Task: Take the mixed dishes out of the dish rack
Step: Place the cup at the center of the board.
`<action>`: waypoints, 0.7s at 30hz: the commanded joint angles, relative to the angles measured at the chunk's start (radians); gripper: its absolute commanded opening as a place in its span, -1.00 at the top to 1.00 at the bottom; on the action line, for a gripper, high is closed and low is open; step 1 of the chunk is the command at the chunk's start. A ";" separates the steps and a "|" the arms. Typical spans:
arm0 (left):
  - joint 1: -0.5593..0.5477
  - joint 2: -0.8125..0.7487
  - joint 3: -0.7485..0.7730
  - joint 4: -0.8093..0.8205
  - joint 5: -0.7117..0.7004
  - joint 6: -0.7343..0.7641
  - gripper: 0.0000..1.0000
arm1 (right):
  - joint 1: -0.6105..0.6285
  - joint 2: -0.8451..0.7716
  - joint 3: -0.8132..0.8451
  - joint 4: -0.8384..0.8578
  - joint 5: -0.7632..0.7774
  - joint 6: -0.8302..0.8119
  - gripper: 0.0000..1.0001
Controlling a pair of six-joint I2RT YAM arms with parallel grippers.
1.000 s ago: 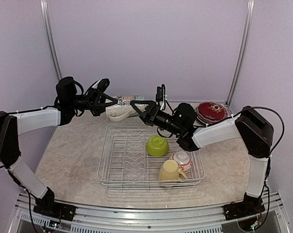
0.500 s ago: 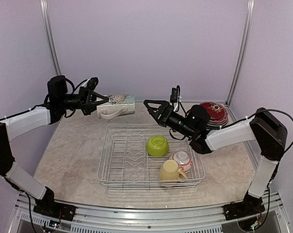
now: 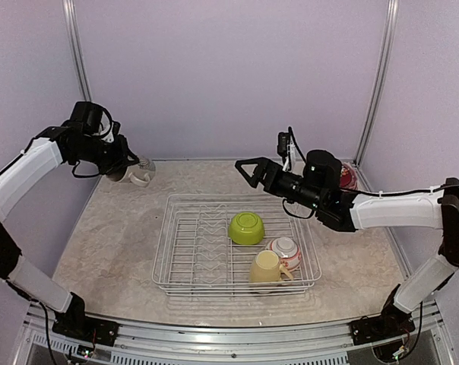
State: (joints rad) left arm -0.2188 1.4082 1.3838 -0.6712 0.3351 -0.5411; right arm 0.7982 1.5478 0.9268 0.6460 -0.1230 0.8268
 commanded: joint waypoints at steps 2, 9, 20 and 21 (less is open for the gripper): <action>0.009 0.134 0.157 -0.254 -0.329 0.114 1.00 | 0.024 -0.041 0.082 -0.345 0.098 -0.170 -0.99; 0.045 0.279 0.210 -0.323 -0.431 0.146 1.00 | 0.055 -0.030 0.194 -0.629 0.184 -0.308 -0.99; 0.104 0.458 0.275 -0.391 -0.408 0.167 1.00 | 0.125 0.006 0.289 -0.907 0.354 -0.406 -1.00; 0.107 0.466 0.279 -0.395 -0.405 0.167 1.00 | 0.132 0.012 0.295 -0.923 0.370 -0.409 -1.00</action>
State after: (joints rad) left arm -0.1261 1.8416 1.6119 -1.0470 -0.0612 -0.3981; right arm 0.8993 1.5398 1.1786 -0.1390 0.1490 0.4667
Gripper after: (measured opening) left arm 0.070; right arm 0.997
